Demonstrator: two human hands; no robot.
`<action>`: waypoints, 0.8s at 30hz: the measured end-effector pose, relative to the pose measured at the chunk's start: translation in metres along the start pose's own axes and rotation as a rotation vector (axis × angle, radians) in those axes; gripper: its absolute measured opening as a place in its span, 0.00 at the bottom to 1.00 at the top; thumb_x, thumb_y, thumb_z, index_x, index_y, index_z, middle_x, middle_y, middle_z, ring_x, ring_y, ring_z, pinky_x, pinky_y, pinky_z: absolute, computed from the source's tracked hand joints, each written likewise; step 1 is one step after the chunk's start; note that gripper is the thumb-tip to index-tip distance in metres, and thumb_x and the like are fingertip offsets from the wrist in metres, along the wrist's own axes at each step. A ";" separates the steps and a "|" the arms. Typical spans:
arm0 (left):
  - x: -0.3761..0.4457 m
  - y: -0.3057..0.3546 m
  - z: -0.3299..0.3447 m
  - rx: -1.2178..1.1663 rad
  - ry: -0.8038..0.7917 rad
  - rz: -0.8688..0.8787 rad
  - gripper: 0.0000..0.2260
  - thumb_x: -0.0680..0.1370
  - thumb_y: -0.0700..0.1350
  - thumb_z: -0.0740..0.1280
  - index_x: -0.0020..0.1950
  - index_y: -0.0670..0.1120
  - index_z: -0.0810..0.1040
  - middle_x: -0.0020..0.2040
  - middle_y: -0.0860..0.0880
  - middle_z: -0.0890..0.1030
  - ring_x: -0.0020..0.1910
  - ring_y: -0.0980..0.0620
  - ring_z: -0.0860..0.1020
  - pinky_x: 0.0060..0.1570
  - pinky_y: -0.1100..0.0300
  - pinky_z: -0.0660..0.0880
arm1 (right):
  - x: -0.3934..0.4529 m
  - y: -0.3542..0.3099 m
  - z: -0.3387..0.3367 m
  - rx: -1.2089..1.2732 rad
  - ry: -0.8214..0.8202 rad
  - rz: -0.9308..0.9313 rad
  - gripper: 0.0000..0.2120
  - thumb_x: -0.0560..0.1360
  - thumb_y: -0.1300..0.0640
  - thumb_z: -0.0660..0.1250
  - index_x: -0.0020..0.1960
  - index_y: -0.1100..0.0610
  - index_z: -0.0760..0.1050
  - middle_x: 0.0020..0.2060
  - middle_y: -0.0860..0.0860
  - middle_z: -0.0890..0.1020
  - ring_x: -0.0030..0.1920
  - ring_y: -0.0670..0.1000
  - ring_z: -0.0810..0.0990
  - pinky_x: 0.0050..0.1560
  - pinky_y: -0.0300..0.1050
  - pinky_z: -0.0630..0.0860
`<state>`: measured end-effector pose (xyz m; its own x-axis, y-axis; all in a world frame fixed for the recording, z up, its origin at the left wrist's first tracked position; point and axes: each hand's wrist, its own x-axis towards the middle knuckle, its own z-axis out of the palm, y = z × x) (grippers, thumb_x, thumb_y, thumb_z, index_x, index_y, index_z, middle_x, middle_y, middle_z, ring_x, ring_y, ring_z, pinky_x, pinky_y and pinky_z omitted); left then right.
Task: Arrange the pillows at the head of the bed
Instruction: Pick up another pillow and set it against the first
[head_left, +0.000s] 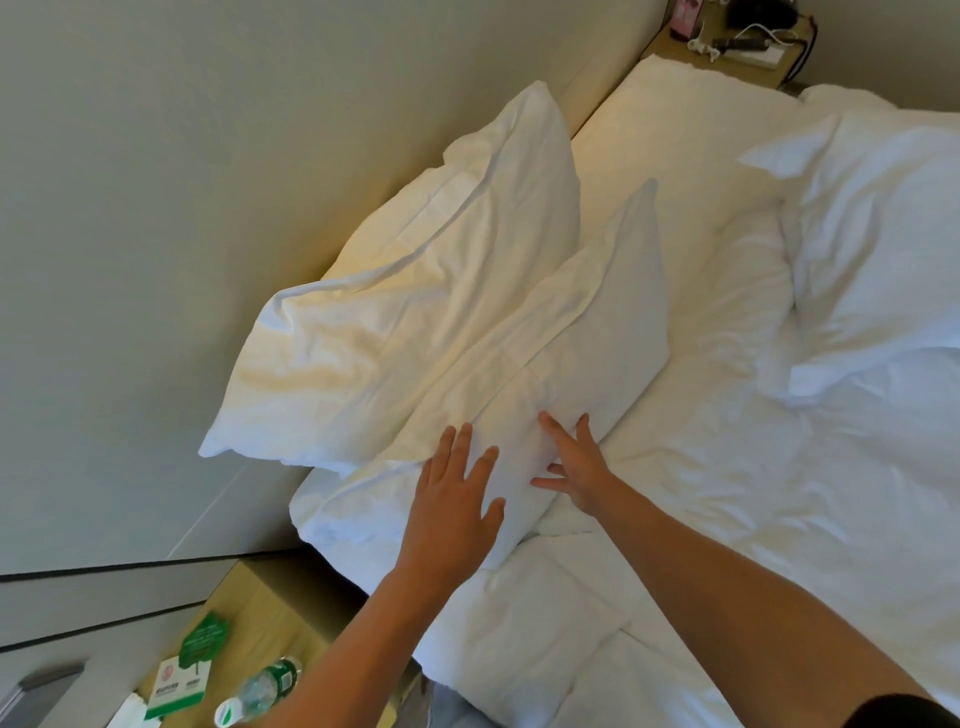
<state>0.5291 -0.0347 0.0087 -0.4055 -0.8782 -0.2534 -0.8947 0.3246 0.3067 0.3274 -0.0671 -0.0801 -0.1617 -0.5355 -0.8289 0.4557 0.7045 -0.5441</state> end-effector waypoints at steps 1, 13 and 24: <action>0.001 -0.008 0.001 0.002 -0.022 0.007 0.28 0.84 0.59 0.59 0.83 0.55 0.59 0.85 0.49 0.46 0.83 0.49 0.41 0.81 0.49 0.53 | 0.003 -0.004 0.006 -0.004 -0.001 -0.012 0.52 0.76 0.40 0.75 0.85 0.39 0.42 0.81 0.54 0.63 0.73 0.67 0.72 0.59 0.70 0.82; 0.055 -0.090 -0.023 0.046 -0.100 0.092 0.28 0.84 0.60 0.57 0.83 0.53 0.59 0.85 0.52 0.43 0.83 0.52 0.40 0.82 0.52 0.51 | 0.044 -0.059 0.088 -0.068 0.023 -0.027 0.49 0.76 0.40 0.75 0.86 0.44 0.47 0.81 0.54 0.64 0.75 0.70 0.70 0.59 0.69 0.82; 0.063 -0.083 -0.018 -0.004 -0.156 0.072 0.26 0.82 0.59 0.60 0.78 0.52 0.67 0.84 0.49 0.53 0.83 0.48 0.49 0.79 0.50 0.55 | 0.003 -0.038 0.054 -0.743 0.158 -0.197 0.32 0.81 0.41 0.68 0.80 0.55 0.68 0.78 0.57 0.71 0.75 0.59 0.73 0.75 0.54 0.71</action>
<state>0.5809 -0.1237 -0.0159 -0.4927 -0.7877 -0.3698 -0.8618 0.3829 0.3326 0.3567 -0.1205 -0.0549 -0.3267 -0.6497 -0.6865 -0.2906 0.7602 -0.5811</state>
